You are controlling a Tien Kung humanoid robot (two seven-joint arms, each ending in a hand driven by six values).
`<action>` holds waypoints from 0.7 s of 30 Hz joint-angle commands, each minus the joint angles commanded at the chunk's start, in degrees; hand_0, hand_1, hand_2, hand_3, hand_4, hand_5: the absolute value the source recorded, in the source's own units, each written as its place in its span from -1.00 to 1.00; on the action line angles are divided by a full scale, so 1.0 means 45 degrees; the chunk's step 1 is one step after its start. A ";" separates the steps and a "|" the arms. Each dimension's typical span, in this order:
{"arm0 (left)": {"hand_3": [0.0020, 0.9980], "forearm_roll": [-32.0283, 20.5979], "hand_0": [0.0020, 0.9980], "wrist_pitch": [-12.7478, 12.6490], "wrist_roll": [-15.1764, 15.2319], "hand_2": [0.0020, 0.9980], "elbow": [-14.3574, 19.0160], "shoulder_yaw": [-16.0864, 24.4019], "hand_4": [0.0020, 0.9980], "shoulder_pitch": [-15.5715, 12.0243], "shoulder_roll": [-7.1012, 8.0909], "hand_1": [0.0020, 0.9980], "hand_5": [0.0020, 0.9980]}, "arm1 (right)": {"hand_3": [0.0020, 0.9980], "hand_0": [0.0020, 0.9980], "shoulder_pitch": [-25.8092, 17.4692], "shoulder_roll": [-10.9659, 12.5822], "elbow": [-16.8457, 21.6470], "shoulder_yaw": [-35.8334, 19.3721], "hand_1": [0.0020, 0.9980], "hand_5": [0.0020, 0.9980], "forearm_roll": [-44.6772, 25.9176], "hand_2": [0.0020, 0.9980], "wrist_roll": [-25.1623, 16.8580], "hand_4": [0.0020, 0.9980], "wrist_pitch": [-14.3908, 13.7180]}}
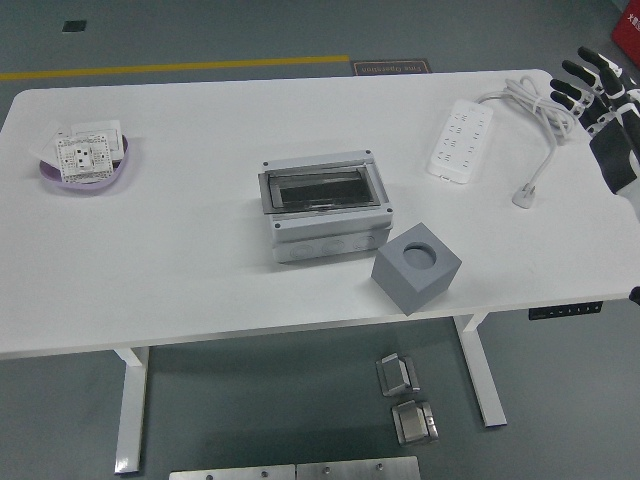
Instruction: Pick up the cylinder from the cube,place it in the box,flap close box
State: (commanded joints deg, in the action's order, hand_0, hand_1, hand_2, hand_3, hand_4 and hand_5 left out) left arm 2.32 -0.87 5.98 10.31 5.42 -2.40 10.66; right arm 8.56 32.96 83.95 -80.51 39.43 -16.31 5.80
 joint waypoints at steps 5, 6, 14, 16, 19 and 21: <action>0.18 0.1242 0.29 -0.0009 -0.0252 0.10 0.0000 0.1256 0.22 -0.0084 0.0070 0.27 -0.51 | 0.70 0.76 0.0190 0.0096 0.0061 0.0273 0.59 0.11 -0.0155 0.70 0.0033 0.61 0.0049; 0.18 0.1473 0.29 -0.0007 -0.0296 0.10 0.0000 0.1490 0.22 -0.0109 0.0077 0.27 -0.51 | 0.70 0.76 0.0229 0.0105 0.0059 0.0321 0.59 0.11 -0.0153 0.70 0.0040 0.61 0.0048; 0.18 0.2524 0.29 0.0006 -0.0523 0.10 0.0000 0.2546 0.22 -0.0441 -0.0042 0.27 -0.51 | 0.70 0.76 0.0394 0.0116 0.0039 0.0586 0.59 0.07 -0.0031 0.70 0.0067 0.58 0.0018; 0.18 0.2573 0.29 0.0009 -0.0536 0.10 0.0000 0.2591 0.22 -0.0529 -0.0109 0.27 -0.51 | 0.70 0.76 0.0389 0.0105 0.0023 0.0610 0.59 0.07 -0.0008 0.70 0.0067 0.58 0.0015; 0.18 0.2603 0.29 0.0007 -0.0549 0.10 0.0000 0.2641 0.22 -0.0615 -0.0189 0.27 -0.51 | 0.70 0.76 0.0351 0.0078 -0.0007 0.0602 0.59 0.07 0.0001 0.70 0.0059 0.58 0.0015; 0.18 0.2451 0.29 0.0008 -0.0525 0.10 0.0000 0.2521 0.22 -0.0636 -0.0253 0.27 -0.51 | 0.70 0.76 0.0284 0.0037 -0.0051 0.0573 0.59 0.05 -0.0007 0.70 0.0046 0.56 0.0018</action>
State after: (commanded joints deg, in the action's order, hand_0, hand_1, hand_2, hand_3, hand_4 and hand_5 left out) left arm 13.35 -0.83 3.62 10.31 16.77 -5.26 9.52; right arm 9.84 33.12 83.72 -77.94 39.40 -16.10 5.89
